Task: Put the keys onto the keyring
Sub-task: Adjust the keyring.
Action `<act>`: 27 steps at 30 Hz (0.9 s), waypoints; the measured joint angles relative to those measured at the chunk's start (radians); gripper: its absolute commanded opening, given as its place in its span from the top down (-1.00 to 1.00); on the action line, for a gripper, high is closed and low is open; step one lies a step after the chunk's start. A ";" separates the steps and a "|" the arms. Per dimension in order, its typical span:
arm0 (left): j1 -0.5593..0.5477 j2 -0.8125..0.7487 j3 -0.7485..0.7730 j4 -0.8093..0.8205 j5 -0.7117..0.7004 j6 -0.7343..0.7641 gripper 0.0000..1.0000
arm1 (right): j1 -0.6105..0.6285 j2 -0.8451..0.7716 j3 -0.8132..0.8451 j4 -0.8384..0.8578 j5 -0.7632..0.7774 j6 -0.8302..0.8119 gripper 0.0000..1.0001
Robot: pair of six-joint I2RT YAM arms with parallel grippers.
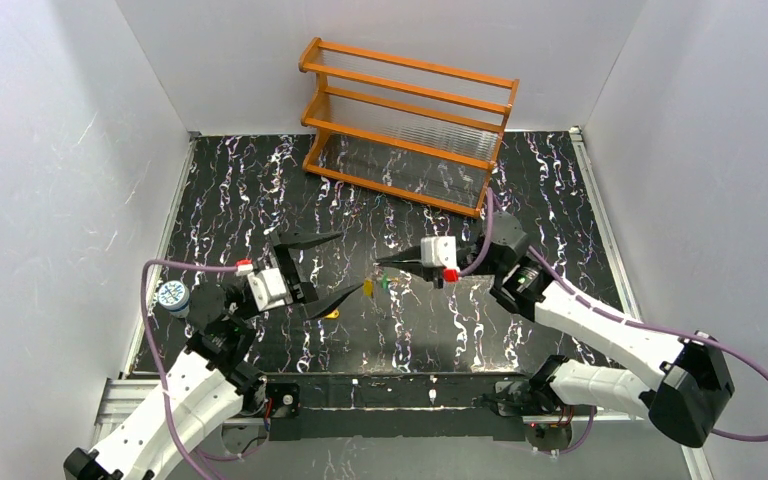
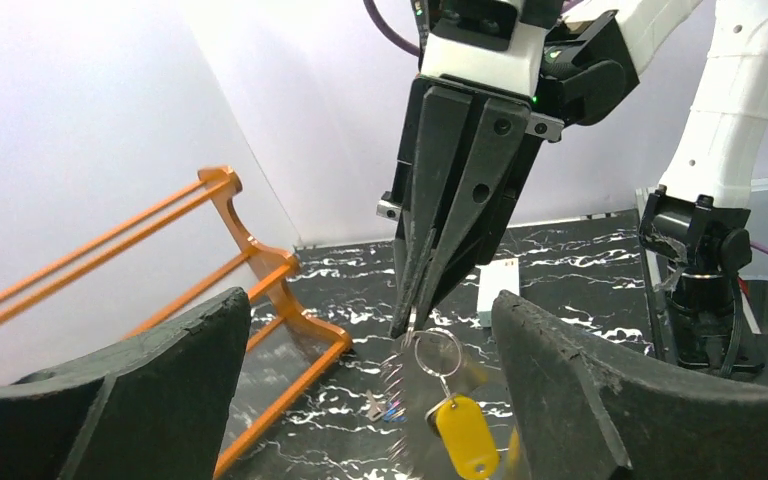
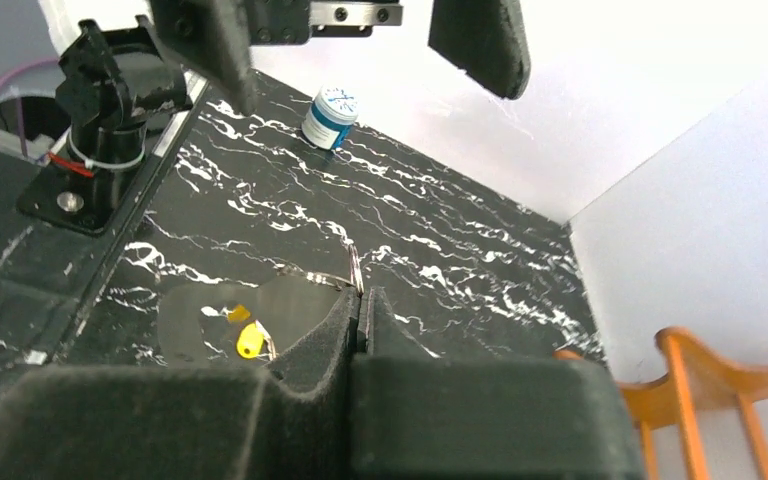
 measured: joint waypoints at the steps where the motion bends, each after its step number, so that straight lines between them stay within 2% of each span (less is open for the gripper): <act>1: 0.000 -0.018 0.000 -0.007 0.005 0.014 -0.79 | 0.000 -0.011 0.000 -0.017 -0.016 -0.045 0.97; 7: 0.000 -0.099 -0.047 -0.053 0.012 0.079 -0.82 | 0.000 -0.095 -0.045 -0.074 -0.088 -0.279 0.97; 16: 0.000 -0.137 -0.095 -0.126 0.004 0.146 -0.82 | 0.000 -0.119 -0.044 -0.207 -0.169 -0.619 0.97; 22: 0.000 -0.116 -0.096 -0.133 0.009 0.168 -0.76 | 0.000 -0.119 -0.043 -0.256 -0.188 -0.734 0.97; 27: 0.000 -0.066 -0.093 -0.134 0.029 0.177 -0.67 | 0.000 -0.119 -0.038 -0.266 -0.194 -0.743 0.97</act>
